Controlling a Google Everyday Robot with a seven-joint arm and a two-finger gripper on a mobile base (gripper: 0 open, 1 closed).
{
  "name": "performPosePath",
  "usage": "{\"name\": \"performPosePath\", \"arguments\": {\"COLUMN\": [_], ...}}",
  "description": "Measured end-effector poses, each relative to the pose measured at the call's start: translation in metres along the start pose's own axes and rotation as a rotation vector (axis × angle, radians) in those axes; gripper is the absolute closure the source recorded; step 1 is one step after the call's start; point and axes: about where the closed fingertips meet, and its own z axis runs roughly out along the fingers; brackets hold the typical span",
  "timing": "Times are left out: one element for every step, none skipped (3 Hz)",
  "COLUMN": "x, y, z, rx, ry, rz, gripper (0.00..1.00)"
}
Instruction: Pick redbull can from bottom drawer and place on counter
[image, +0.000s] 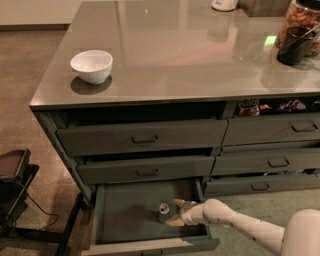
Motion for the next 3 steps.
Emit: {"name": "performPosePath", "arguments": {"x": [0.001,-0.002,-0.010], "y": [0.011,0.016,0.013], "z": [0.020,0.034,0.046], "rx": [-0.050,-0.074,-0.076], "ry": [-0.015,-0.043,-0.083], "rz": [0.009,0.017,0.013], "gripper": [0.36,0.36,0.35]}}
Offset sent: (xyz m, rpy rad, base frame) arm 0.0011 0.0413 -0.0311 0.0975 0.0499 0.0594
